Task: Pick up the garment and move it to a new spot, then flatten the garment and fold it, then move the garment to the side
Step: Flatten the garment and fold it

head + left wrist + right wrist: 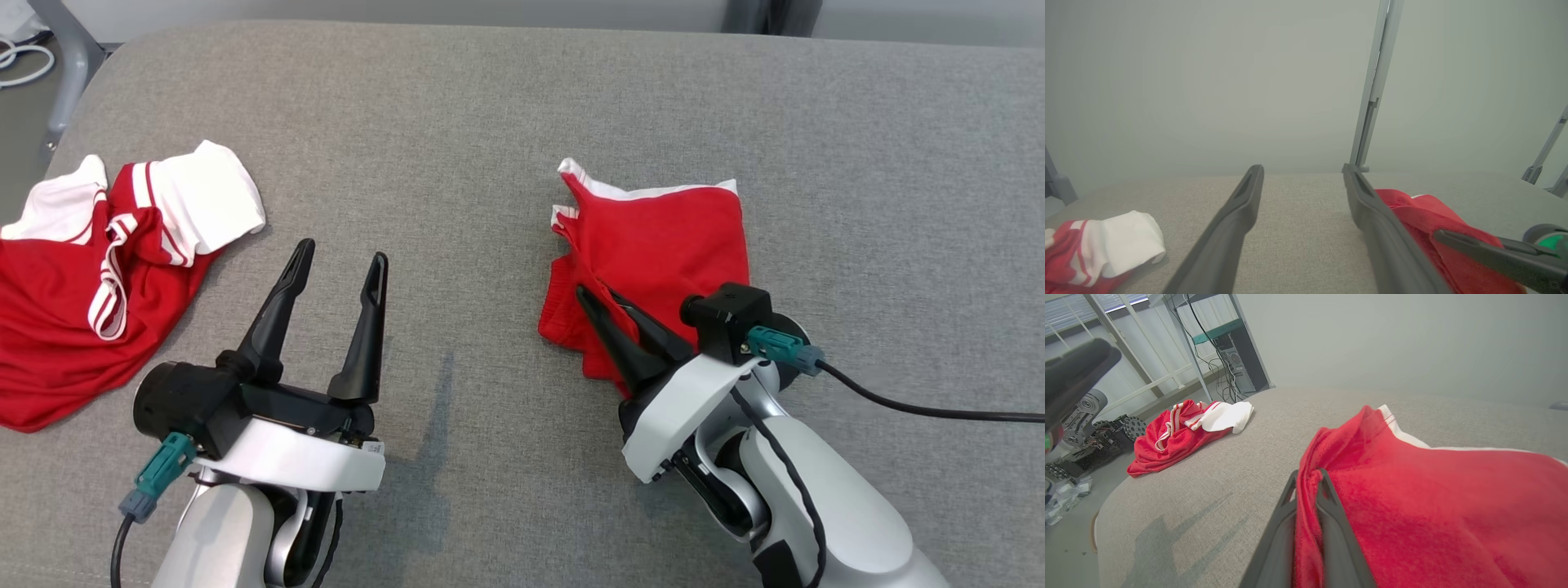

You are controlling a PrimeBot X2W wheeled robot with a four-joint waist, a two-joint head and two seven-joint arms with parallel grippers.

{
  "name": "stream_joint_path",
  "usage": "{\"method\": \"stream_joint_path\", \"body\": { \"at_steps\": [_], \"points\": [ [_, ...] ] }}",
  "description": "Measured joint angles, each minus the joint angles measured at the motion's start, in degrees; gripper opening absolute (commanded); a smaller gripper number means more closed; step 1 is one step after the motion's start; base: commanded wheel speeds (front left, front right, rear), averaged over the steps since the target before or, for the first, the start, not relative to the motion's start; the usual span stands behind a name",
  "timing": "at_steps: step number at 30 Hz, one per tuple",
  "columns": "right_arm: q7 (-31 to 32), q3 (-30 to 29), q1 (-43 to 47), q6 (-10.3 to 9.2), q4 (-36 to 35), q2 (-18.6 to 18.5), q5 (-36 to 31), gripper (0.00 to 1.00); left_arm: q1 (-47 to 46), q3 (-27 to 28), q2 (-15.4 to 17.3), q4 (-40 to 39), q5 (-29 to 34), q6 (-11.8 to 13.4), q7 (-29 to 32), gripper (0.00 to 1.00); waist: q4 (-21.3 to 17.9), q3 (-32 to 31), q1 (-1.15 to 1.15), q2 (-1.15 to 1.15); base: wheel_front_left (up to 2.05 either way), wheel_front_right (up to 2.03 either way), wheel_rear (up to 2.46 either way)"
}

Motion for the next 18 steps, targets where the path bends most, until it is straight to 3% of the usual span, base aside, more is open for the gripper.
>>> {"method": "stream_joint_path", "body": {
  "at_steps": [1,2,3,10,18],
  "points": [
    [-0.51,0.51,-0.33,0.00,0.63,0.01,0.51,0.94,-0.01,-0.05,0.02,0.10,0.00,0.00,-0.16,1.00,0.12,0.14,0.00,0.00,0.00,0.00,0.00],
    [-1.14,0.94,-0.65,0.00,1.12,-0.01,0.77,0.94,-0.07,-0.07,0.01,0.16,0.00,-0.01,-0.24,1.00,0.20,0.30,0.00,0.00,0.00,0.00,0.00],
    [-1.85,1.36,-0.82,0.00,1.22,-0.01,1.45,1.00,-0.12,-0.10,0.01,0.30,0.00,-0.01,-0.25,1.00,0.25,0.40,0.00,0.00,0.00,0.00,0.00],
    [-7.08,1.37,-1.37,0.00,-2.34,0.09,0.81,1.00,-0.20,0.23,0.57,0.69,0.00,0.20,-0.67,1.00,-0.83,0.36,0.00,0.00,0.00,0.00,0.00],
    [-9.18,-10.94,3.78,0.00,-11.93,-1.57,-4.39,1.00,0.03,1.71,1.21,0.60,-0.01,1.67,-1.16,1.00,-2.91,-1.12,0.00,0.00,0.00,0.00,0.00]
  ]
}}
